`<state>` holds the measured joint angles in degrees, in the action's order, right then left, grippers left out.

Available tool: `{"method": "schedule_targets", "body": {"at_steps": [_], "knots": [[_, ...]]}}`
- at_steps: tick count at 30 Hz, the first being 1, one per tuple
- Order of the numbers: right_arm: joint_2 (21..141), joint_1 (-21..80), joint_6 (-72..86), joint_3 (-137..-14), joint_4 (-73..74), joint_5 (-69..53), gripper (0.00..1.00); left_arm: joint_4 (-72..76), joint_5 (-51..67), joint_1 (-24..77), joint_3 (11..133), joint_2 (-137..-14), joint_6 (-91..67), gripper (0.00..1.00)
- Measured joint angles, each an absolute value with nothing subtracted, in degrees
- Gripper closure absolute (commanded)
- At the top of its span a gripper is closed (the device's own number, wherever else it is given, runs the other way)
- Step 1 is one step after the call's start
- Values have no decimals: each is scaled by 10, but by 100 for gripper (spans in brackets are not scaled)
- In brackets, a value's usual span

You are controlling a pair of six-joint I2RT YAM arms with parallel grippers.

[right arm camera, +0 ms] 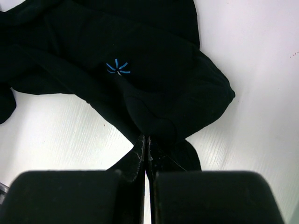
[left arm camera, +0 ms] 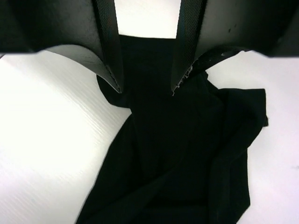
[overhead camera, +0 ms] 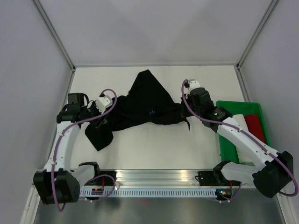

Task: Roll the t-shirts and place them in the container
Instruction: Flatten the tshirt

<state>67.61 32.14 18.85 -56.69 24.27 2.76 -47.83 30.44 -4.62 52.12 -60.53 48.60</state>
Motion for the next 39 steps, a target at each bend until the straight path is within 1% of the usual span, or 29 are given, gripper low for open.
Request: {"method": "schedule_targets", "body": {"at_steps": [3, 6, 8, 9, 13, 18, 22, 28, 31, 32, 33, 35, 36, 38, 39], "knots": [[673, 321, 189, -561, 240, 28, 100, -457, 282, -46, 559, -697, 438, 48], [670, 321, 189, -552, 240, 29, 100, -443, 228, -50, 562, -785, 401, 48], [666, 321, 188, -545, 241, 31, 100, -445, 209, -62, 557, -818, 383, 48], [664, 321, 188, -542, 241, 32, 100, -446, 204, -74, 554, -825, 375, 48], [651, 321, 189, -531, 239, 35, 100, -444, 188, -118, 547, -817, 354, 40], [621, 321, 189, -505, 239, 44, 100, -445, 160, -143, 510, -793, 343, 37], [594, 321, 188, -478, 246, 64, 100, -445, 140, -163, 495, -813, 333, 30], [575, 321, 180, -469, 248, 92, 100, -442, 133, -164, 496, -891, 309, 29], [576, 321, 175, -463, 240, 91, 100, -455, 124, -162, 538, -934, 284, 30], [579, 321, 174, -463, 238, 91, 100, -458, 121, -161, 550, -947, 278, 32], [583, 321, 173, -463, 235, 91, 100, -461, 118, -159, 560, -956, 273, 41], [595, 321, 171, -462, 227, 89, 100, -463, 105, -153, 581, -976, 262, 53], [602, 321, 171, -462, 223, 89, 100, -463, 100, -150, 591, -987, 259, 66], [618, 321, 171, -462, 214, 89, 100, -461, 93, -146, 613, -1006, 256, 80], [625, 319, 171, -462, 211, 89, 100, -458, 93, -143, 625, -1016, 255, 96]]}}
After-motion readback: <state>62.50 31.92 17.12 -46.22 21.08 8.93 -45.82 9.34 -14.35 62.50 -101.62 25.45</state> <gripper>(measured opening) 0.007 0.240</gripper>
